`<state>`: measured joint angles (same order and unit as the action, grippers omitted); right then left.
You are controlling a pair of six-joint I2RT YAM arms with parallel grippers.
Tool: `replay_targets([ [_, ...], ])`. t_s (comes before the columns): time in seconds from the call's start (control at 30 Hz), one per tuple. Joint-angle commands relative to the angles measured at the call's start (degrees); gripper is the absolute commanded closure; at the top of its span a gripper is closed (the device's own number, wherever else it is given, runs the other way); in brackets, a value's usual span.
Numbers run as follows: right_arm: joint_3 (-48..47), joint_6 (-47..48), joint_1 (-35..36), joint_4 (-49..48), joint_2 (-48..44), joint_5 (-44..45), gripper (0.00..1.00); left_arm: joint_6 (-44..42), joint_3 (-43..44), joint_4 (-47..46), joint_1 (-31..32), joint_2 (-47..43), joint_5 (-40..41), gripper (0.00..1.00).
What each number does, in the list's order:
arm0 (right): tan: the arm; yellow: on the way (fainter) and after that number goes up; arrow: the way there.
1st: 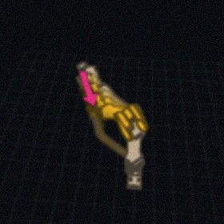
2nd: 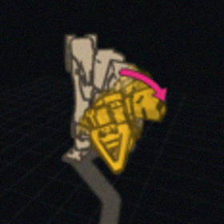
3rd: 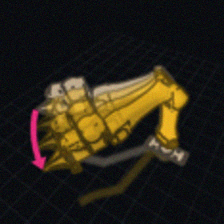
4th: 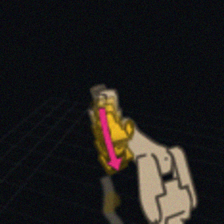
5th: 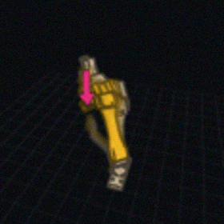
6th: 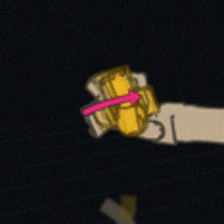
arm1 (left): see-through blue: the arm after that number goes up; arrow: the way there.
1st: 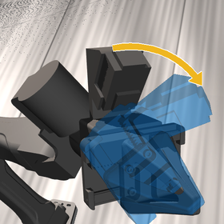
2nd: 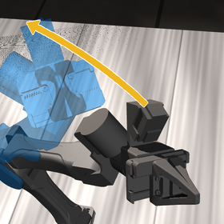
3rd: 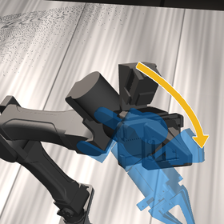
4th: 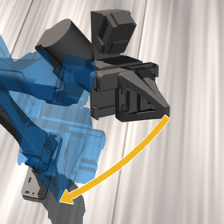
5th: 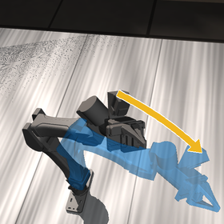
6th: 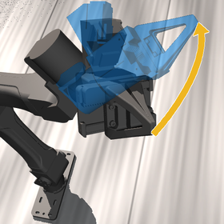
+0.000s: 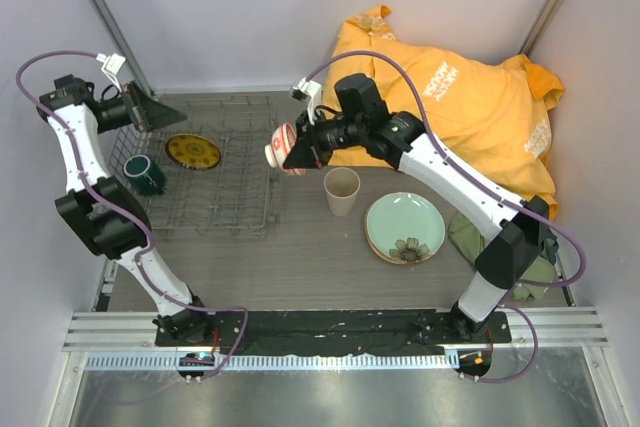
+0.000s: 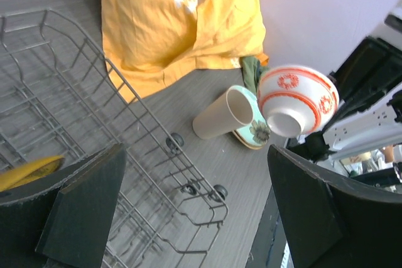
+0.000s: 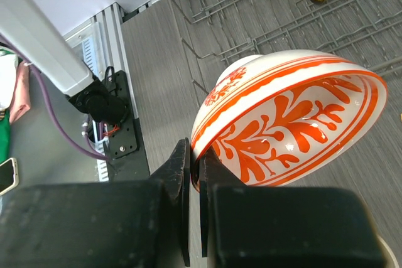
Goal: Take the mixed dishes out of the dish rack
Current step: Place the bowl at the center of the board.
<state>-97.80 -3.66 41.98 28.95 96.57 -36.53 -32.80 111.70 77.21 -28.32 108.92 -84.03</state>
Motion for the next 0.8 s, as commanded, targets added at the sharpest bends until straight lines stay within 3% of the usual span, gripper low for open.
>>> replay_targets([
  [0.0, 0.3, 1.5, 0.1, -4.3, -5.3, -2.4, 0.99, 8.5, 9.3, 16.9, -0.6, 3.2, -1.6, 0.0],
  [0.13, 1.1, 1.8, 0.1, -4.2, -5.8, -2.4, 0.99, 19.4, 14.2, 9.0, -0.4, 4.5, 1.8, 0.0],
  [0.17, 1.3, 2.1, 0.1, -4.3, -6.1, -2.4, 0.99, 26.1, 13.6, 5.5, -0.4, 3.3, 3.0, 0.0],
  [0.23, 2.3, 2.4, 0.1, -4.2, -6.7, -2.1, 0.99, 36.2, 10.6, -10.2, -0.4, 0.6, 6.3, 0.0],
  [0.27, 3.0, 2.6, 0.1, -4.3, -6.8, -2.0, 0.99, 46.9, 7.4, -16.6, -0.4, -3.2, 9.9, 0.0],
  [0.3, 3.4, 2.9, 0.1, -4.2, -7.3, -1.6, 0.99, 52.3, 0.8, -32.7, -0.3, -5.5, 11.3, 0.0],
  [0.37, 4.4, 3.2, 0.1, -3.9, -7.7, -1.3, 0.99, 59.2, -3.4, -41.6, -0.2, -8.4, 14.7, 0.0],
  [0.77, 12.7, 7.9, 0.2, 1.2, -12.4, 1.4, 0.99, 58.3, -0.6, -41.7, 2.6, -10.3, 30.0, 0.0],
])
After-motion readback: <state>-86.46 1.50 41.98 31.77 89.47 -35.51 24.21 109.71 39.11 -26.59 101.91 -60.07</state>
